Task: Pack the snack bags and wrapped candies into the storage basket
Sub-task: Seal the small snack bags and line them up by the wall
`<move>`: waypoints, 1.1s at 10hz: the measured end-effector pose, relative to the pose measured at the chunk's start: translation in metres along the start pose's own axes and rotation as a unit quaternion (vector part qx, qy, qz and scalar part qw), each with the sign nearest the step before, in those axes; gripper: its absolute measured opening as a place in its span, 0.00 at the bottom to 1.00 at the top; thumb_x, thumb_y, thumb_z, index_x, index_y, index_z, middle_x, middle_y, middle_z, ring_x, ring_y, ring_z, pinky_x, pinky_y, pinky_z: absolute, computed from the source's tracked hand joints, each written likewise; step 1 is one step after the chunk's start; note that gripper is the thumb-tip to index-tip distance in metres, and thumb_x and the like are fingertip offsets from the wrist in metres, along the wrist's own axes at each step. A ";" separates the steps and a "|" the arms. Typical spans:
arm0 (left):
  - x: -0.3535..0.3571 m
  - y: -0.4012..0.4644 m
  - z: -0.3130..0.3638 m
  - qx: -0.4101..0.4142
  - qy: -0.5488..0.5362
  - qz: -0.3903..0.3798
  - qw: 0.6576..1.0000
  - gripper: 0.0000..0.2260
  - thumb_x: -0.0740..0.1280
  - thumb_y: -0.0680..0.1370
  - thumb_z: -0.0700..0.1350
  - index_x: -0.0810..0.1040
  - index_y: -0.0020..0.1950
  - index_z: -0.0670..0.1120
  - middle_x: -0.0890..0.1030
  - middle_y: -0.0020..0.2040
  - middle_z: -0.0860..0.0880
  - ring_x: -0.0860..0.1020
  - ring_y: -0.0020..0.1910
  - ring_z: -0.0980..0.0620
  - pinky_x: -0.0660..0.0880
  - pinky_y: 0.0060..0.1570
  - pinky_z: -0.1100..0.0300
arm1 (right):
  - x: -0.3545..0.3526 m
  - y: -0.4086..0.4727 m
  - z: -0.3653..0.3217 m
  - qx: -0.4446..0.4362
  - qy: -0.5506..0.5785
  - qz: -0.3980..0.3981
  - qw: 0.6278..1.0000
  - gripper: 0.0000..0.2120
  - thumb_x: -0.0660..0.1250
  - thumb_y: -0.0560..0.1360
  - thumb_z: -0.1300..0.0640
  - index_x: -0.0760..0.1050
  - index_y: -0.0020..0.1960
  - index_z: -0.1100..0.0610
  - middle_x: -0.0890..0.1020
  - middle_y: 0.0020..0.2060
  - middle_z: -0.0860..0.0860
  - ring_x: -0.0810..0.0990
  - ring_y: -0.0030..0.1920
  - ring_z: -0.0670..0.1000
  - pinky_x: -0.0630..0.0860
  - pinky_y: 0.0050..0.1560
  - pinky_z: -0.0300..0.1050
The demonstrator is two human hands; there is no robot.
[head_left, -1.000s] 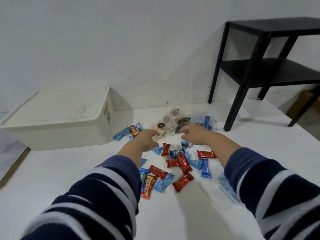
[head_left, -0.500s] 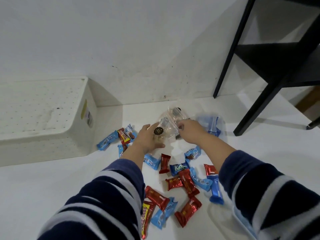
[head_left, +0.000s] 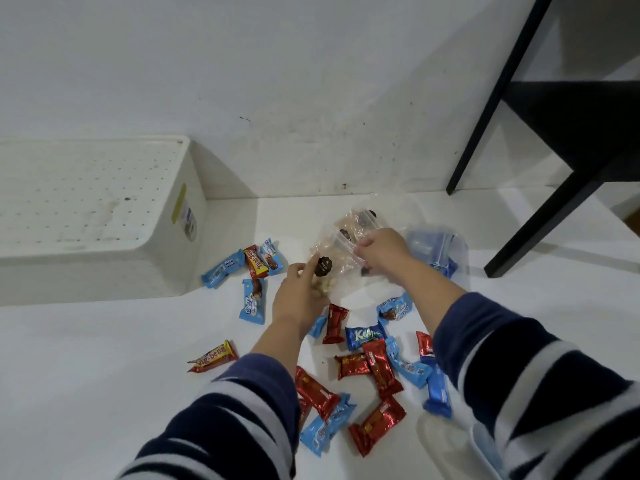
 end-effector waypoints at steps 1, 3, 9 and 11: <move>0.004 -0.013 0.000 -0.027 -0.037 0.028 0.999 0.39 0.72 0.72 0.49 0.52 0.76 0.58 0.63 0.69 0.51 0.76 0.57 0.47 0.77 0.51 0.54 | -0.002 -0.007 -0.010 -0.043 -0.048 0.005 0.998 0.09 0.64 0.78 0.61 0.82 0.52 0.58 0.82 0.50 0.53 0.81 0.46 0.53 0.69 0.29 0.34; 0.008 -0.012 -0.001 -0.006 -0.036 0.039 0.999 0.48 0.76 0.69 0.51 0.45 0.77 0.61 0.53 0.77 0.51 0.68 0.70 0.48 0.74 0.61 0.53 | -0.004 -0.010 -0.012 -0.074 -0.113 0.010 0.991 0.13 0.64 0.76 0.66 0.81 0.58 0.58 0.82 0.57 0.54 0.81 0.54 0.53 0.73 0.35 0.35; 0.003 -0.001 0.002 0.057 0.005 -0.007 0.998 0.39 0.72 0.73 0.49 0.52 0.77 0.58 0.67 0.69 0.42 0.76 0.56 0.41 0.77 0.52 0.48 | -0.004 -0.001 0.004 -0.039 -0.122 0.039 0.991 0.10 0.65 0.75 0.64 0.84 0.51 0.62 0.85 0.51 0.55 0.82 0.52 0.55 0.79 0.55 0.47; 0.008 0.004 -0.009 0.068 0.113 -0.021 0.991 0.42 0.70 0.75 0.49 0.43 0.78 0.55 0.65 0.71 0.48 0.71 0.61 0.47 0.73 0.59 0.57 | 0.005 0.003 -0.001 -0.027 -0.127 0.074 0.989 0.09 0.64 0.75 0.62 0.83 0.50 0.61 0.85 0.47 0.55 0.83 0.50 0.54 0.80 0.53 0.46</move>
Point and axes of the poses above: each hand's wrist, its own y-axis towards the middle knuckle, its own x-axis out of the palm, z = x × y, the point moved 5 cm from there along y, towards the middle knuckle
